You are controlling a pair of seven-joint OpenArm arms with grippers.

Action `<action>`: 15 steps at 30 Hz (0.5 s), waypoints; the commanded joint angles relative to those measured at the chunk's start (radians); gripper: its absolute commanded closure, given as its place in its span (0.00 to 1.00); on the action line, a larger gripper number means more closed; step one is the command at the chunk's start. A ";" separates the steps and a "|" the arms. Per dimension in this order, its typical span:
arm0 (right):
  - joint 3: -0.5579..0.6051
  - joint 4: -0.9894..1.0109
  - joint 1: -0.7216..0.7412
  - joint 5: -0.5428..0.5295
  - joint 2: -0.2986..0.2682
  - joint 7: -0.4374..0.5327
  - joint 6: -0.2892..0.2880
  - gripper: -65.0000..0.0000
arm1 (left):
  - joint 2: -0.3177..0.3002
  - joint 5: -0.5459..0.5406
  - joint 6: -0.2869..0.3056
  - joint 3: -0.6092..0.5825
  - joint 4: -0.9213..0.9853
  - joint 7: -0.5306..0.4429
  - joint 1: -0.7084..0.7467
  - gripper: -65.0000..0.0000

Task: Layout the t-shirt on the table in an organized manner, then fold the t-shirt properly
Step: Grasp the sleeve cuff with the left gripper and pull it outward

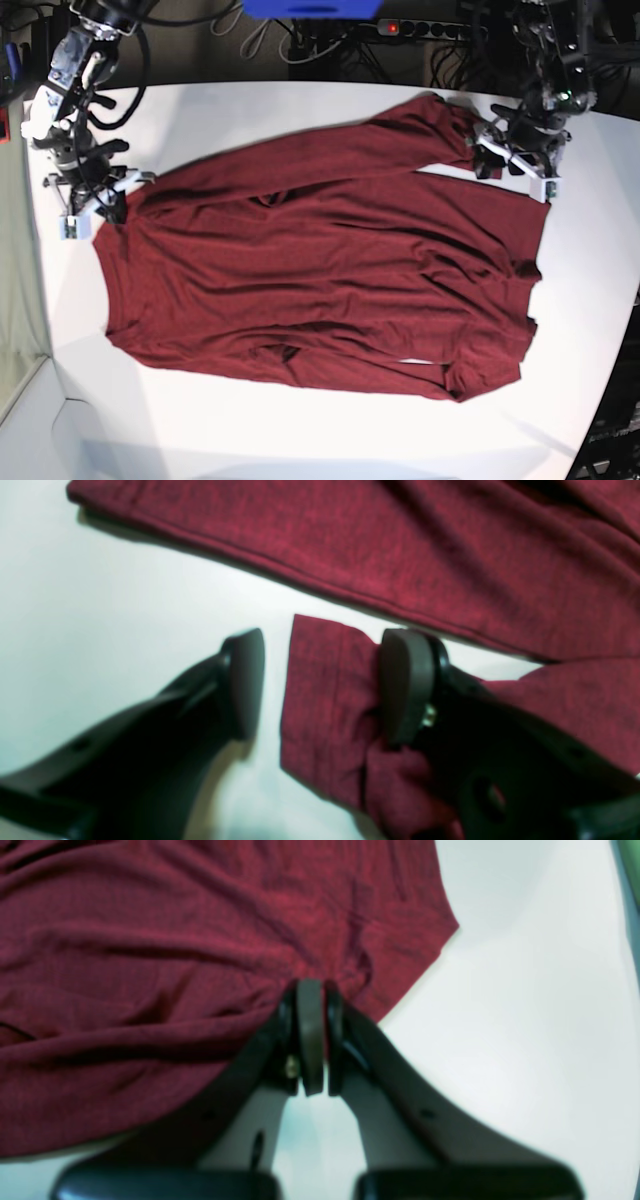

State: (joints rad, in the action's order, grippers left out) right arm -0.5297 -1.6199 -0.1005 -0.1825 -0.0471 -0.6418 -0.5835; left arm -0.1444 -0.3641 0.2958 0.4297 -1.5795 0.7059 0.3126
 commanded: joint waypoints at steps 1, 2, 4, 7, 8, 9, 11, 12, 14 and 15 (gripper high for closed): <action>-0.004 -0.020 0.008 -0.015 -0.009 0.026 -0.010 1.00 | -0.001 0.018 -0.005 -0.005 0.023 0.073 0.020 0.48; -0.004 -0.020 0.008 -0.015 -0.009 0.026 -0.010 1.00 | -0.001 0.018 -0.005 -0.005 0.032 0.073 0.020 0.52; -0.004 -0.020 0.008 -0.015 -0.009 0.026 -0.010 1.00 | -0.001 0.018 -0.005 -0.005 0.049 0.073 0.020 0.64; -0.004 -0.020 0.008 -0.015 -0.009 0.026 -0.010 1.00 | -0.007 0.014 -0.004 -0.005 0.067 0.073 0.020 0.80; -0.004 -0.020 0.008 -0.015 -0.009 0.026 -0.010 1.00 | -0.008 0.012 -0.004 -0.004 0.067 0.073 0.020 0.83; -0.004 -0.020 0.008 -0.015 -0.009 0.026 -0.010 1.00 | -0.010 0.010 0.006 0.001 0.060 0.073 0.020 0.86; -0.004 -0.020 0.008 -0.015 -0.009 0.026 -0.010 1.00 | -0.011 0.010 0.059 0.010 0.037 0.073 0.030 0.94; -0.004 -0.020 0.008 -0.015 -0.009 0.026 -0.010 1.00 | -0.011 0.010 0.085 0.034 0.014 0.077 0.036 0.99; -0.004 -0.020 0.008 -0.015 -0.009 0.026 -0.010 1.00 | 0.001 0.010 0.115 0.111 -0.048 0.084 0.049 1.00; -0.004 -0.020 0.008 -0.015 -0.009 0.026 -0.010 1.00 | 0.006 0.009 0.125 0.145 -0.078 0.084 0.052 0.99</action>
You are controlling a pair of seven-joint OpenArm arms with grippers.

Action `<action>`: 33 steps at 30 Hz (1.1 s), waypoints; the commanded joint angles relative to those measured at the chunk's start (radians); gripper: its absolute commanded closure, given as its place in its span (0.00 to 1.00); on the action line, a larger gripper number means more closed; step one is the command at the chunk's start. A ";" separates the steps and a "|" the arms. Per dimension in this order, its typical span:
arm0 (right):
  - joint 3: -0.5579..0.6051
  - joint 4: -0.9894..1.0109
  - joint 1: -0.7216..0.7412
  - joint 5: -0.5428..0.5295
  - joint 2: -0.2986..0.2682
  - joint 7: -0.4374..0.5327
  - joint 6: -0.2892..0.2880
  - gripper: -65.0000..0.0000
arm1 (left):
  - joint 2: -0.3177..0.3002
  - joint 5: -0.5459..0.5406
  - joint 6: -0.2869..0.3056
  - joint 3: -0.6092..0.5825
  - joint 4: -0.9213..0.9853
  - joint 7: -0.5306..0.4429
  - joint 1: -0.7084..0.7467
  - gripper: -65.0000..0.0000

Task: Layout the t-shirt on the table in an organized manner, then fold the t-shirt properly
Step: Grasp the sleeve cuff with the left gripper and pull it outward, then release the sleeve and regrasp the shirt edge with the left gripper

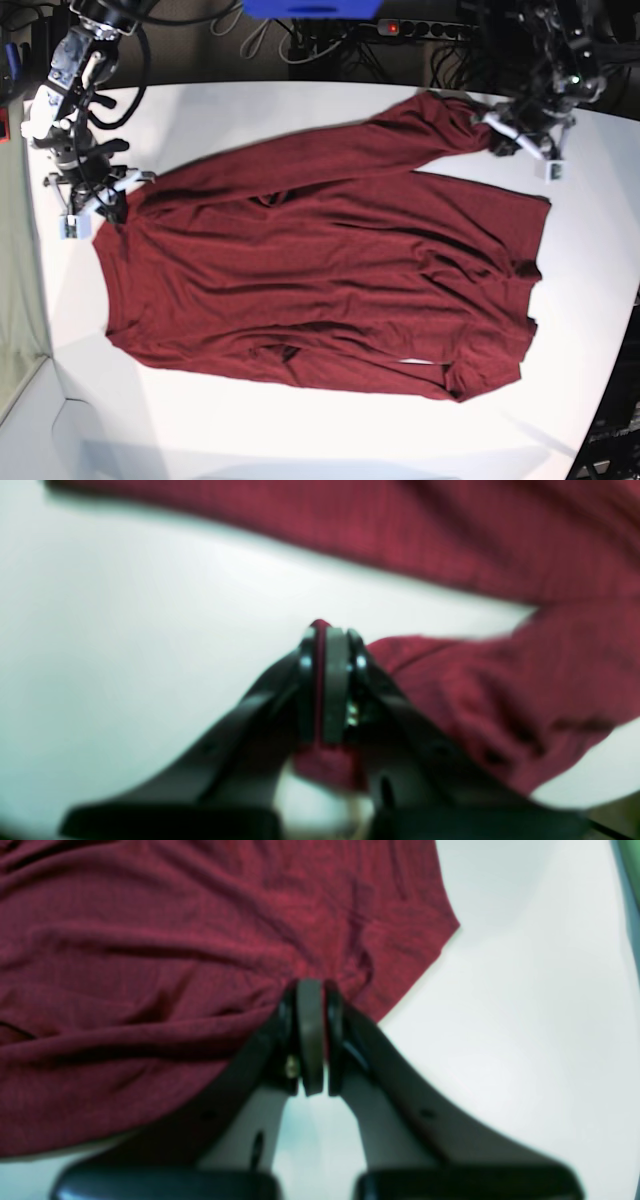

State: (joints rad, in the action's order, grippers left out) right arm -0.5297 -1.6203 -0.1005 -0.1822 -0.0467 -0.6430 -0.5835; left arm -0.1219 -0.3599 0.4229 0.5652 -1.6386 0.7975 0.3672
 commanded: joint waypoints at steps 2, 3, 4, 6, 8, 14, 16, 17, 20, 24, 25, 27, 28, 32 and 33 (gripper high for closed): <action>-0.004 -0.019 0.008 -0.015 -0.009 0.027 -0.010 1.00 | 0.005 0.006 0.012 0.066 -0.082 0.013 0.000 0.99; -0.004 -0.018 0.009 -0.015 -0.009 0.028 -0.010 1.00 | 0.009 0.006 0.020 0.092 -0.108 0.030 0.000 0.99; -0.002 -0.018 0.009 -0.015 -0.009 0.028 -0.010 1.00 | 0.011 0.005 0.035 0.123 -0.139 0.046 0.000 0.99; -0.002 -0.018 0.009 -0.015 -0.006 0.027 -0.010 1.00 | 0.014 0.005 0.072 0.177 -0.182 0.063 -0.007 0.99; 0.000 -0.018 0.009 -0.015 -0.005 0.028 -0.010 1.00 | 0.029 0.005 0.103 0.221 -0.219 0.064 -0.010 0.99; 0.001 -0.018 0.009 -0.015 -0.005 0.027 -0.010 1.00 | 0.057 0.005 0.124 0.352 -0.300 0.066 -0.043 0.99; 0.001 -0.018 0.009 -0.015 -0.005 0.027 -0.010 1.00 | 0.055 0.003 0.124 0.384 -0.306 0.058 -0.044 0.99; 0.001 -0.018 0.009 -0.015 -0.005 0.027 -0.010 1.00 | 0.054 0.002 0.124 0.399 -0.306 0.056 -0.050 0.99; 0.000 -0.018 0.009 -0.015 -0.005 0.027 -0.010 1.00 | 0.051 -0.051 0.126 0.473 -0.305 0.061 -0.086 0.99; 0.001 -0.018 0.009 -0.015 -0.003 0.027 -0.010 1.00 | 0.049 -0.124 0.126 0.520 -0.305 0.064 -0.129 0.99; 0.001 -0.018 0.009 -0.015 -0.003 0.027 -0.010 1.00 | 0.049 -0.138 0.126 0.519 -0.305 0.064 -0.141 0.99; 0.001 -0.018 0.009 -0.015 -0.003 0.027 -0.010 1.00 | 0.049 -0.163 0.124 0.511 -0.306 0.066 -0.167 0.99; 0.001 -0.018 0.009 -0.015 -0.003 0.027 -0.010 1.00 | 0.049 -0.173 0.124 0.511 -0.306 0.066 -0.181 0.99; 0.003 -0.018 0.008 -0.015 -0.003 0.027 -0.010 1.00 | 0.054 -0.178 0.123 0.511 -0.303 0.067 -0.207 0.98; 0.003 -0.016 0.006 -0.015 -0.003 0.025 -0.010 1.00 | 0.054 -0.178 0.123 0.511 -0.297 0.067 -0.205 0.98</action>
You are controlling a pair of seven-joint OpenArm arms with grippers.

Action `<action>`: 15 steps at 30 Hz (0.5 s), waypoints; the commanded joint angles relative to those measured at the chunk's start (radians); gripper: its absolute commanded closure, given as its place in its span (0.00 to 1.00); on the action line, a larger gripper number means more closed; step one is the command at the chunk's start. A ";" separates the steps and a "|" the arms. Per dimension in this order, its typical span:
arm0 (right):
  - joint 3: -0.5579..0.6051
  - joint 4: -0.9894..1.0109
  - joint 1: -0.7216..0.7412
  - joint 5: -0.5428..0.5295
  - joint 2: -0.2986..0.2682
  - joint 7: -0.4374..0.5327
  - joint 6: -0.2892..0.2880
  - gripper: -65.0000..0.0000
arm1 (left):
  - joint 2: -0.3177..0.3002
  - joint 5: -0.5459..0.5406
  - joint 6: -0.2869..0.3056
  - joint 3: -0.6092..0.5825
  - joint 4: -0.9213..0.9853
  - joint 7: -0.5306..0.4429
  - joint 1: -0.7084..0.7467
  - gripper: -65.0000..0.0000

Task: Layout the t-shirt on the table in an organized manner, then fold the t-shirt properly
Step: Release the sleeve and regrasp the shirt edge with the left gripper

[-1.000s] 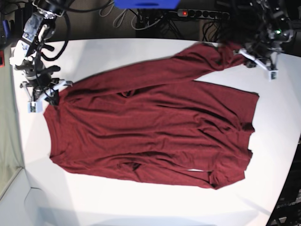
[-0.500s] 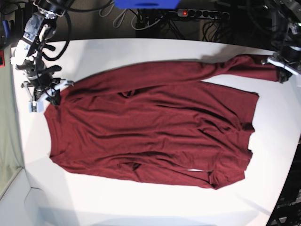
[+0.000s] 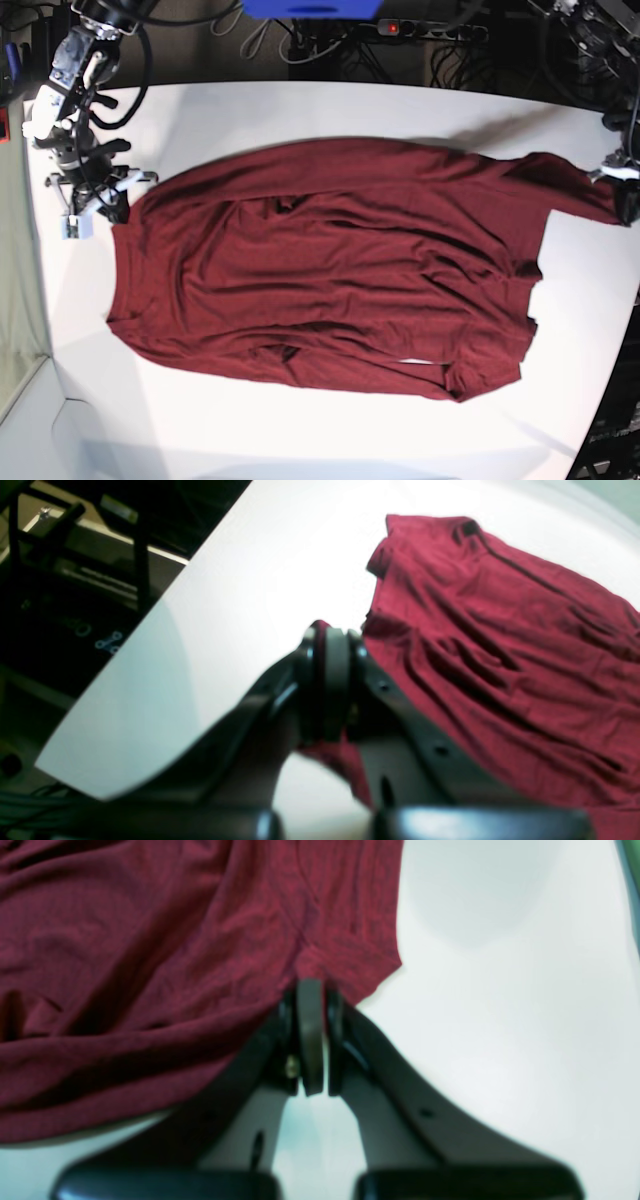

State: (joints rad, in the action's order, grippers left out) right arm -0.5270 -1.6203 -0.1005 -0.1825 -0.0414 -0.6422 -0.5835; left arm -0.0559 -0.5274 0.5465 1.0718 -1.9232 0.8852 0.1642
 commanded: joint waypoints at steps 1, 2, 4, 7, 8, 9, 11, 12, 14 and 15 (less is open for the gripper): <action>0.000 -0.015 -0.002 -0.015 -0.008 0.025 -0.010 1.00 | -0.012 -0.010 -0.001 0.005 -0.008 -0.021 0.001 0.98; 0.000 -0.015 -0.008 -0.015 -0.008 0.025 -0.010 1.00 | -0.012 -0.009 -0.001 0.005 -0.003 -0.021 0.005 0.98; 0.001 -0.013 -0.011 -0.015 -0.002 0.025 -0.010 1.00 | -0.011 -0.009 -0.001 0.005 0.024 -0.021 0.008 0.98; 0.001 -0.013 -0.009 -0.013 0.028 0.025 -0.010 1.00 | -0.017 -0.009 -0.001 0.005 0.112 -0.024 0.027 0.98; 0.003 -0.013 -0.006 -0.013 0.034 0.025 -0.010 1.00 | -0.017 -0.009 -0.001 0.005 0.143 -0.028 0.028 0.98; 0.006 -0.013 -0.005 -0.012 0.042 0.025 -0.010 1.00 | -0.020 -0.009 -0.001 0.005 0.181 -0.030 0.028 0.98; 0.038 -0.013 -0.005 -0.012 0.045 0.025 -0.010 1.00 | -0.038 -0.009 -0.001 0.005 0.245 -0.030 0.028 0.98; 0.057 -0.013 -0.005 -0.012 0.045 0.025 -0.010 1.00 | -0.051 -0.009 -0.001 0.005 0.276 -0.030 0.027 0.98; 0.081 -0.015 -0.005 -0.012 0.045 0.025 -0.010 1.00 | -0.066 -0.010 -0.001 -0.006 0.328 -0.031 0.025 0.98; 0.086 -0.015 -0.006 -0.012 0.045 0.025 -0.010 1.00 | -0.077 -0.010 0.001 -0.017 0.345 -0.031 0.022 0.98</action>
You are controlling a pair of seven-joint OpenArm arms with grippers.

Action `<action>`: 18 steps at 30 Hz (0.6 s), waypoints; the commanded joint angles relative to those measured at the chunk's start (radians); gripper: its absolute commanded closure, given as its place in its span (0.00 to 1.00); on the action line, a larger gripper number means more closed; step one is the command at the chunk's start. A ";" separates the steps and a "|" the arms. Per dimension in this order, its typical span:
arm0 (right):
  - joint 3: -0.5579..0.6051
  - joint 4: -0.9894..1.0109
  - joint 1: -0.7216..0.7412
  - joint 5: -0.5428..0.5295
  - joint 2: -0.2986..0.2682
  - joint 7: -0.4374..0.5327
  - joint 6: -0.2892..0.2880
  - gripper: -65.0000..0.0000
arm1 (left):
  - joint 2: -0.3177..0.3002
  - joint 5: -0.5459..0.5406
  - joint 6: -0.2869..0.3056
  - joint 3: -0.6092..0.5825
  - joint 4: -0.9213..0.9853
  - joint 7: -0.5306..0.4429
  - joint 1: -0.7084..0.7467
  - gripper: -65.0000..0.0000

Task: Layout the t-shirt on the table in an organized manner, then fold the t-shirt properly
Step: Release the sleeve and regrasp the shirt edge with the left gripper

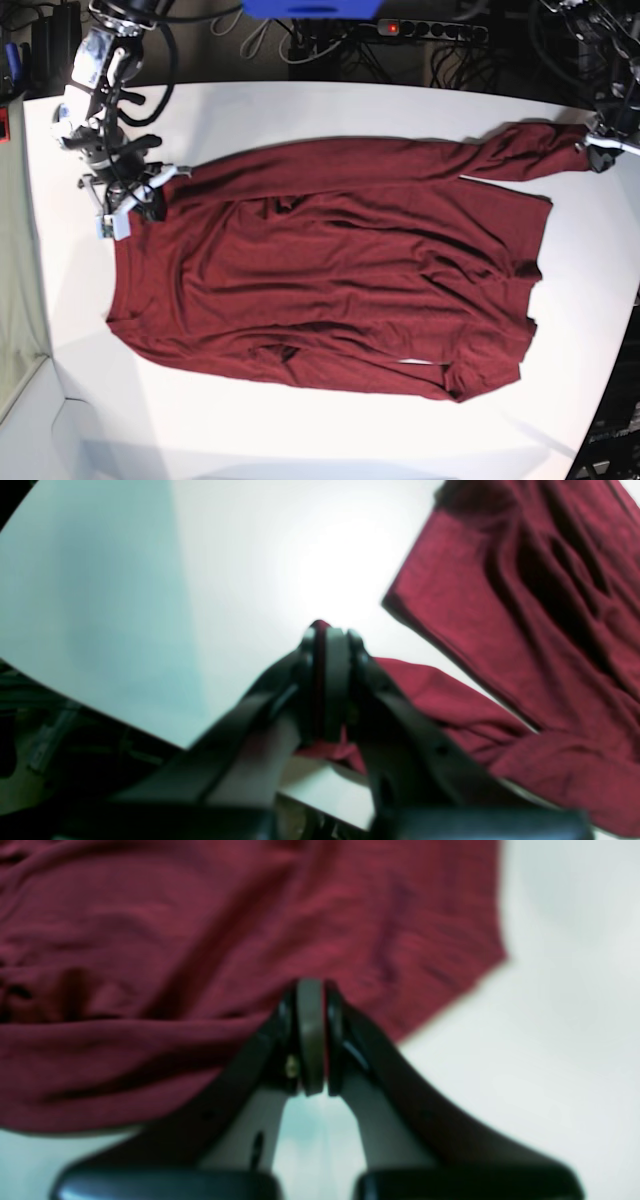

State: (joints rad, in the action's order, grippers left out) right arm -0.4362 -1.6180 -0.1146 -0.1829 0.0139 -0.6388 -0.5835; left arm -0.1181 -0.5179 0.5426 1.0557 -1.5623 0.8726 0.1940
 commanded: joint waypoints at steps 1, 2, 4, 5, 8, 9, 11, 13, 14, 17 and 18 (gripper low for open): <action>-0.005 -0.017 0.008 -0.011 -0.009 0.021 -0.010 1.00 | -0.025 -0.020 0.004 -0.010 0.003 -0.019 -0.021 0.98; -0.005 -0.017 0.008 -0.011 -0.007 0.021 -0.010 1.00 | -0.033 -0.020 0.004 -0.012 0.016 -0.019 -0.034 0.98; 0.000 -0.017 0.008 -0.013 -0.007 0.021 -0.010 1.00 | -0.045 -0.020 0.004 -0.012 0.033 -0.019 -0.052 0.98; 0.007 -0.017 0.008 -0.011 -0.007 0.021 -0.010 1.00 | -0.047 -0.020 0.004 -0.012 0.038 -0.019 -0.055 0.98; 0.017 -0.017 0.005 -0.011 -0.007 0.021 -0.010 1.00 | -0.065 -0.020 0.004 -0.015 0.043 -0.020 -0.087 0.98; 0.017 -0.017 0.005 -0.011 -0.007 0.021 -0.010 1.00 | -0.065 -0.020 0.004 -0.016 0.043 -0.019 -0.093 0.98; 0.017 -0.017 0.003 -0.013 -0.007 0.021 -0.010 1.00 | -0.065 -0.018 0.003 -0.016 0.043 -0.019 -0.098 0.98; 0.017 -0.017 0.002 -0.011 -0.007 0.021 -0.010 1.00 | -0.065 -0.018 0.003 -0.018 0.043 -0.016 -0.093 0.96; 0.017 -0.017 0.002 -0.011 -0.007 0.021 -0.010 1.00 | -0.065 -0.018 0.003 -0.018 0.043 -0.011 -0.092 0.93; 0.018 -0.017 0.002 -0.010 -0.007 0.021 -0.010 1.00 | -0.065 -0.011 -0.005 -0.018 0.035 -0.010 -0.069 0.72; 0.018 -0.017 0.002 -0.010 -0.007 0.021 -0.010 1.00 | -0.064 -0.002 -0.005 -0.018 0.032 -0.010 -0.060 0.65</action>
State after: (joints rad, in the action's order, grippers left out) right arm -0.4179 -1.6180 -0.1207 -0.1787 0.0139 -0.6426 -0.5835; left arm -0.1658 -0.5091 0.5385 1.0340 -1.5097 0.8814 0.1349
